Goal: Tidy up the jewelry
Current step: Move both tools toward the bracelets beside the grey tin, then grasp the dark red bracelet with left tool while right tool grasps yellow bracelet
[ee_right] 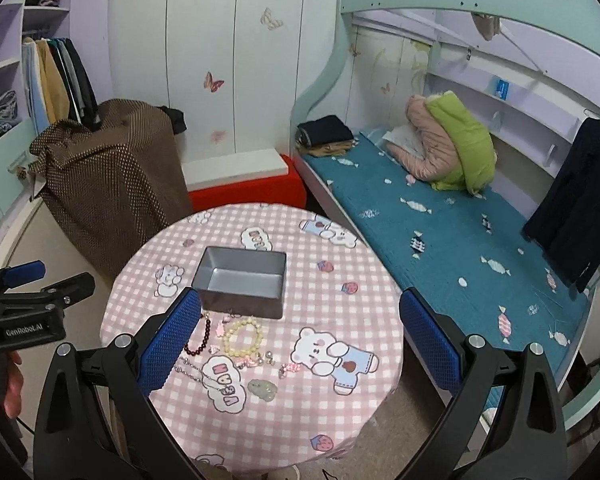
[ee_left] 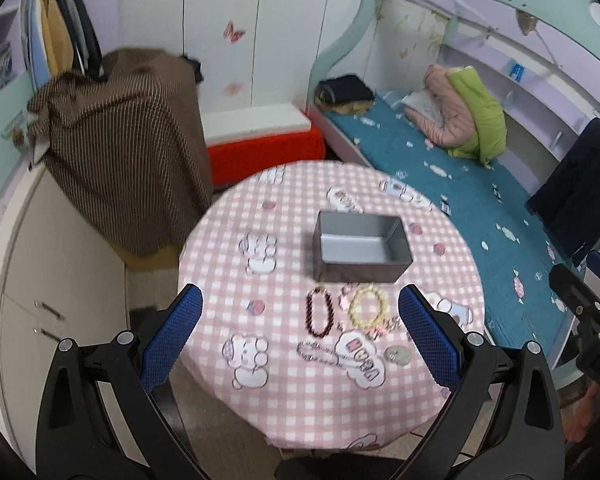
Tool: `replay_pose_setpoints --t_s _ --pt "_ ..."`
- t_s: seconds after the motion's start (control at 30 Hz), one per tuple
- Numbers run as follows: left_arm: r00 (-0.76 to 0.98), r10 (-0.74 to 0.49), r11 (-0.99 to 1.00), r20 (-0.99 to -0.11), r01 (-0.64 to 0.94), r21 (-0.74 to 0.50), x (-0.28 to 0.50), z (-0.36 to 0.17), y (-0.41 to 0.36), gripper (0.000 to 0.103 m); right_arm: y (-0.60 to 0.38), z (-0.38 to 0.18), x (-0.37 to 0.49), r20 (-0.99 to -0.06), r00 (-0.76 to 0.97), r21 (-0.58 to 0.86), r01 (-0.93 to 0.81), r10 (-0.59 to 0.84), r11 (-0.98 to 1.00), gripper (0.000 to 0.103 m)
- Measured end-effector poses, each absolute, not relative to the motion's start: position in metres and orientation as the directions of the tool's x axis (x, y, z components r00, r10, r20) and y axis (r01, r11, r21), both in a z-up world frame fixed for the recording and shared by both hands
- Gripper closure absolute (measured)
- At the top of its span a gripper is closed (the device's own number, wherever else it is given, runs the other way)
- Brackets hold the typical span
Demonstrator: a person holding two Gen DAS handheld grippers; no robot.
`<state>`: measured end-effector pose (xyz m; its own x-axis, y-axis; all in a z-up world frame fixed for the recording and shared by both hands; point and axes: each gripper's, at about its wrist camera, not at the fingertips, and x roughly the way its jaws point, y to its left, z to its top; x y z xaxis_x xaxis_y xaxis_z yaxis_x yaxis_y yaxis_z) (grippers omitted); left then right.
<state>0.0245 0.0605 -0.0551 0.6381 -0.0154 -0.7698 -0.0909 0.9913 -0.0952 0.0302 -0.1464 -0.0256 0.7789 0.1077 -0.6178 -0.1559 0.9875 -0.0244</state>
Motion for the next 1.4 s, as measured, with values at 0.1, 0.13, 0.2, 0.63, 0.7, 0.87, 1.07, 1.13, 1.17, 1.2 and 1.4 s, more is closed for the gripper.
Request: replay_pose_setpoints --t_s 0.1,0.13,0.2,0.63,0.7,0.87,1.07,1.13,1.17,1.2,1.4 --pt "0.619 -0.024 0.991 -0.785 -0.090 -0.102 0.025 -0.068 0.070 0.005 -0.148 -0.039 0.033 -0.666 0.735 0.028 -0.148 0.129 0.989 0.008" --pt "0.612 -0.034 0.991 -0.790 -0.080 -0.105 0.026 -0.073 0.072 0.005 -0.148 -0.043 0.034 -0.680 0.721 0.041 -0.147 0.135 0.988 0.008" --pt "0.603 -0.059 0.991 -0.796 -0.057 -0.117 0.027 -0.082 0.074 0.005 -0.149 -0.054 0.038 -0.706 0.689 0.085 -0.151 0.167 0.985 0.008" --pt "0.498 -0.095 0.995 -0.862 0.038 -0.088 0.065 -0.162 0.067 0.005 -0.132 -0.119 0.078 -0.732 0.645 0.064 -0.255 0.219 0.965 0.008" --pt "0.487 -0.085 0.996 -0.869 0.038 -0.076 0.076 -0.177 0.065 0.005 -0.129 -0.133 0.090 -0.749 0.623 0.056 -0.278 0.224 0.959 0.008" --pt "0.424 -0.083 0.997 -0.902 0.032 -0.076 0.110 -0.210 0.061 0.005 -0.122 -0.169 0.124 -0.809 0.538 0.047 -0.341 0.236 0.939 0.023" --pt "0.368 -0.100 0.995 -0.924 0.014 -0.102 0.144 -0.237 0.060 0.006 -0.112 -0.215 0.160 -0.869 0.425 0.077 -0.392 0.255 0.917 0.043" --pt "0.349 -0.091 0.995 -0.933 0.001 -0.097 0.153 -0.244 0.061 0.007 -0.109 -0.224 0.163 -0.878 0.401 0.086 -0.406 0.262 0.910 0.047" --pt "0.343 -0.090 0.995 -0.935 -0.003 -0.097 0.156 -0.246 0.060 0.014 -0.109 -0.227 0.164 -0.881 0.393 0.087 -0.412 0.264 0.907 0.050" --pt "0.330 -0.087 0.996 -0.940 -0.006 -0.094 0.160 -0.249 0.060 0.025 -0.108 -0.231 0.165 -0.884 0.385 0.087 -0.422 0.265 0.903 0.052" --pt "0.240 -0.079 0.997 -0.968 -0.001 -0.081 0.171 -0.269 0.058 0.037 -0.101 -0.245 0.166 -0.898 0.350 0.078 -0.471 0.268 0.878 0.055"
